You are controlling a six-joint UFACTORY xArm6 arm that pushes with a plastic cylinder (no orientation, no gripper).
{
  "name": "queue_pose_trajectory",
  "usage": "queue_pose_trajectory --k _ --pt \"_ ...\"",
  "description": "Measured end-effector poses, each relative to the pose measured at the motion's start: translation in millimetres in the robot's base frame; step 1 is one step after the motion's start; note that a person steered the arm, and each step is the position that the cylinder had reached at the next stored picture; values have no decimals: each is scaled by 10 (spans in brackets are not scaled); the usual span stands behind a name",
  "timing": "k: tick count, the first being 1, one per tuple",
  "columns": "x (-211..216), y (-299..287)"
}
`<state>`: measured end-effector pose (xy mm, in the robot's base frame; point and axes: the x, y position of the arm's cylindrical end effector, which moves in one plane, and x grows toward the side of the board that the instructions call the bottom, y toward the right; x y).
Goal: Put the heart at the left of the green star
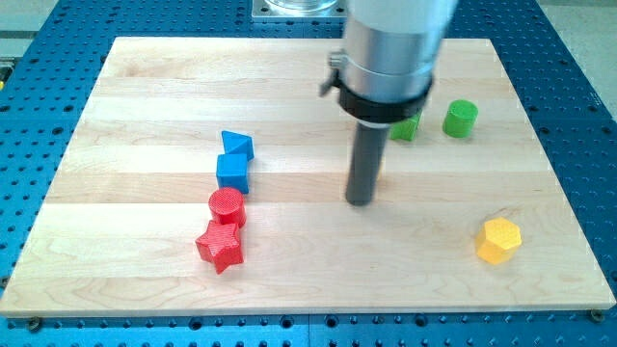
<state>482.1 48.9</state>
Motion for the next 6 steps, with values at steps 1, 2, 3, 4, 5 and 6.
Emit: queue_pose_trajectory --k 1,2,3,4,5,6 --pt "-291 -24" --pt "-197 -24" --pt "-137 247" --pt "-401 261" --pt "-531 261" --pt "-673 261"
